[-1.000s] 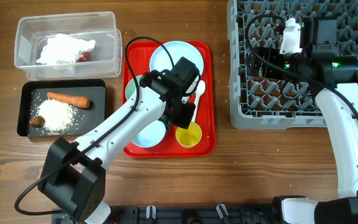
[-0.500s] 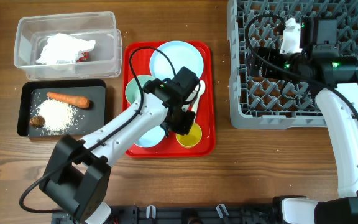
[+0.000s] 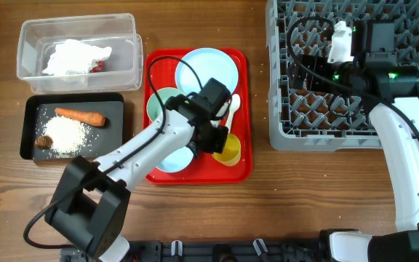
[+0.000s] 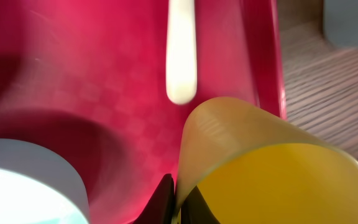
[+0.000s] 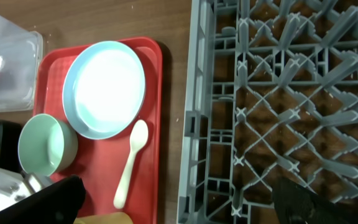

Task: Sort waste into correct bins and load items into the dishwasher rack
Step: 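Grasp the yellow cup with the left gripper and lift it, then hand the yellow cup from the left gripper to the right gripper, then lower the yellow cup into the grey dish rack with the right gripper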

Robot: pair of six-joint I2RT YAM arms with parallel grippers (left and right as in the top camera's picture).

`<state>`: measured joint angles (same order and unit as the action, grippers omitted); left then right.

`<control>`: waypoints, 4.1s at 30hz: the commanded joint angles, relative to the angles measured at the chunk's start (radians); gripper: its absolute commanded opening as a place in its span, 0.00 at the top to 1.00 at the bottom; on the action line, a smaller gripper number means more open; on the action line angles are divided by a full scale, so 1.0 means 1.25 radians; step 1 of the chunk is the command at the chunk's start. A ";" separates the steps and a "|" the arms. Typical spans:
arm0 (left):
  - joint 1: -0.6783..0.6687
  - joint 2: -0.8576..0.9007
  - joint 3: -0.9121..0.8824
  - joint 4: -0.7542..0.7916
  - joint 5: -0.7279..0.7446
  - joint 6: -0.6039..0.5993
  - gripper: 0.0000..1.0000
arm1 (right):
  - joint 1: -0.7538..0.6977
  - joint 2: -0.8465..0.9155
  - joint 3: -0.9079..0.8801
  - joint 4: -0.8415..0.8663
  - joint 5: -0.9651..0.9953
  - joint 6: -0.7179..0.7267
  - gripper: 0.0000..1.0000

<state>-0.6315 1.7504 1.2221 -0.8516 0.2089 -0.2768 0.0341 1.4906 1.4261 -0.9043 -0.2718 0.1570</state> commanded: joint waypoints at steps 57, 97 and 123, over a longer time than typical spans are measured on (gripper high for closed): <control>0.481 -0.076 0.064 0.667 1.017 -0.211 0.96 | 0.151 0.171 0.016 0.749 -0.921 0.128 0.07; 0.467 -0.075 0.063 0.666 0.969 -0.201 0.63 | 0.024 0.182 0.015 0.680 -0.840 0.180 0.56; 0.466 -0.064 0.056 0.252 0.363 -0.098 0.30 | -0.038 0.048 0.186 -0.280 0.141 0.088 0.51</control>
<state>-0.0441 1.6752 1.2888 -0.5209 0.7094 -0.4587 -0.0162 1.5364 1.6459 -1.2102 -0.2615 0.2451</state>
